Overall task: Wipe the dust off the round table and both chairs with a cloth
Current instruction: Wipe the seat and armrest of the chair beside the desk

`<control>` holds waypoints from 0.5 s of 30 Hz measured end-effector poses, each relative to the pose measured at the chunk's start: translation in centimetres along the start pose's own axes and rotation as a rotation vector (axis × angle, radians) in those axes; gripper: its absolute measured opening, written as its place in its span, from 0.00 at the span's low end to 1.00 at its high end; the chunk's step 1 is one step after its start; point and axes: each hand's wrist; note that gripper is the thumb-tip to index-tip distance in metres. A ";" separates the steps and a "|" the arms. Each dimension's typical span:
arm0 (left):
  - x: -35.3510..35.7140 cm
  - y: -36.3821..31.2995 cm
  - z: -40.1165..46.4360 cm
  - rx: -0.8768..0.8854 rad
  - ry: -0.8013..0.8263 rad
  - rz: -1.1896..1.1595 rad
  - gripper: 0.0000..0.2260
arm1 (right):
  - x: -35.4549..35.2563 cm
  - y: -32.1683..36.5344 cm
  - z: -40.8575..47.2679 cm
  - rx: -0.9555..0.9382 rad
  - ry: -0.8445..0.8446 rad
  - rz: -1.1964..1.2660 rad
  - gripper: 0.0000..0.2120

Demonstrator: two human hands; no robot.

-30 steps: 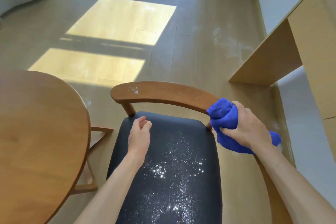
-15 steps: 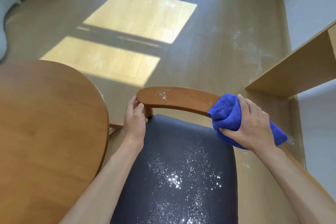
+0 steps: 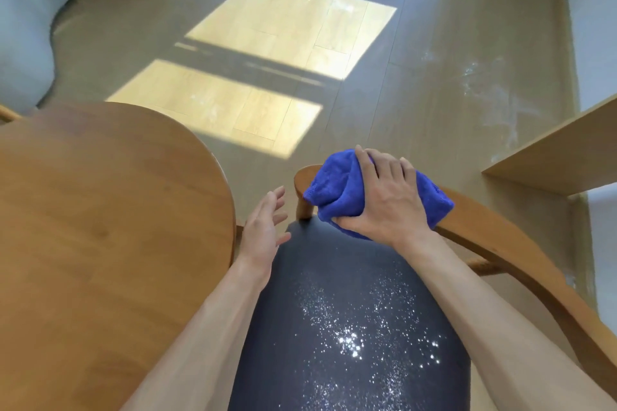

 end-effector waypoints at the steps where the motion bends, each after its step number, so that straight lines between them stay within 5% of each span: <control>1: -0.6 0.2 0.0 -0.009 -0.018 -0.012 0.18 | 0.1 1.3 0.6 -0.022 -0.008 0.009 0.54; 4: -2.2 0.4 0.1 -0.021 -0.062 -0.021 0.18 | 0.5 5.2 2.3 -0.076 -0.027 0.038 0.47; 9: -4.4 0.3 0.5 0.002 -0.164 -0.080 0.10 | 1.1 9.9 3.8 -0.110 -0.178 -0.084 0.18; 15: -5.1 0.0 0.5 0.012 -0.196 -0.073 0.10 | 0.8 9.1 3.6 -0.174 -0.136 -0.047 0.21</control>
Point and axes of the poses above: each hand's wrist, its own z-axis towards the middle knuckle, its own x-axis out of the palm, y = z × x, and after that the axes turned 9 degrees about -z, right-handed
